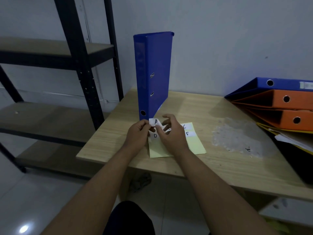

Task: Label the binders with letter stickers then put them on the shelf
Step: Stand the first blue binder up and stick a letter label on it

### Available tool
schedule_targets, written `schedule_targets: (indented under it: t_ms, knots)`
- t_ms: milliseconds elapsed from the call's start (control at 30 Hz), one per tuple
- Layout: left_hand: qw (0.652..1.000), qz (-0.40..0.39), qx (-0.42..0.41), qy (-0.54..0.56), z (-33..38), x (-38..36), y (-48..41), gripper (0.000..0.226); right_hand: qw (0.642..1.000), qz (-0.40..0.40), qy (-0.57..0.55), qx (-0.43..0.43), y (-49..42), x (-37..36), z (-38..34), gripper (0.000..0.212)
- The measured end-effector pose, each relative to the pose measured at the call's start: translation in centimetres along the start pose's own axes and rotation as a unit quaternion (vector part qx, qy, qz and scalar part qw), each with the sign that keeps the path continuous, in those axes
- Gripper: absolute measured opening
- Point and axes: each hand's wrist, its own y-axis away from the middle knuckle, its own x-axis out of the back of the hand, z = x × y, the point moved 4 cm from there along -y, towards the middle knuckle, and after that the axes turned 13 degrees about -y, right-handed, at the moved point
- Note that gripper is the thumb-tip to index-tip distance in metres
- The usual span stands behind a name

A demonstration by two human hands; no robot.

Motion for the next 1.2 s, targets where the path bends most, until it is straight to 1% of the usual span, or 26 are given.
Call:
schedule_targets:
  t_ms: [67, 100, 167, 267, 400, 500, 700, 833, 900, 967, 1033, 1100, 1200]
  knots:
    - [1.000, 0.002, -0.002, -0.015, -0.1, -0.1, 0.0, 0.023, 1.000, 0.012, 0.007, -0.012, -0.2, 0.2, 0.4, 0.013]
    - [1.000, 0.005, -0.004, -0.024, -0.1, -0.1, -0.1, 0.023, 1.000, 0.023, 0.016, -0.008, -0.2, 0.4, 0.5, 0.011]
    - [0.999, 0.013, -0.009, -0.041, -0.2, -0.1, -0.2, 0.022, 0.999, 0.042, 0.020, -0.018, -0.2, 0.6, 0.9, 0.021]
    - [0.998, 0.035, -0.022, -0.056, -0.3, 0.1, -0.3, 0.015, 0.998, 0.049, 0.003, -0.030, -0.1, 0.8, 1.0, 0.026]
    - [0.997, 0.069, -0.017, -0.005, -0.4, 0.5, -0.4, 0.016, 0.998, 0.039, -0.006, -0.040, -0.1, 0.7, 1.0, 0.027]
    - [0.997, 0.070, -0.009, 0.014, -0.5, 0.6, -0.6, 0.017, 0.999, 0.039, -0.009, -0.030, -0.2, 0.8, 0.9, 0.025]
    - [0.997, 0.070, -0.021, -0.007, -0.6, 0.6, -0.9, 0.013, 0.998, 0.056, -0.012, -0.028, -0.6, 0.9, 1.2, 0.011]
    - [0.996, 0.085, -0.025, -0.003, -0.5, 0.8, -1.2, 0.023, 0.997, 0.041, -0.037, -0.051, -1.1, 1.1, 1.1, 0.013]
    - [0.995, 0.094, -0.023, -0.003, -0.4, 0.9, -1.3, 0.018, 0.994, 0.043, -0.067, -0.070, -1.4, 1.1, 1.0, 0.020]
    - [0.994, 0.106, -0.028, 0.015, -0.2, 1.0, -1.4, 0.011, 0.991, 0.047, -0.093, -0.082, -1.9, 0.8, 0.7, 0.013]
    - [0.991, 0.121, -0.037, 0.037, 0.0, 1.4, -1.9, 0.008, 0.990, 0.044, -0.113, -0.075, -2.4, 0.2, 0.1, 0.006]
    - [0.989, 0.135, -0.041, 0.036, -0.1, 2.1, -2.7, 0.009, 0.991, 0.044, -0.112, -0.062, -3.2, -0.7, -0.2, 0.007]
    - [0.986, 0.157, -0.036, 0.041, -0.6, 3.5, -4.1, 0.014, 0.992, 0.065, -0.104, -0.041, -4.4, -2.2, -0.4, 0.007]
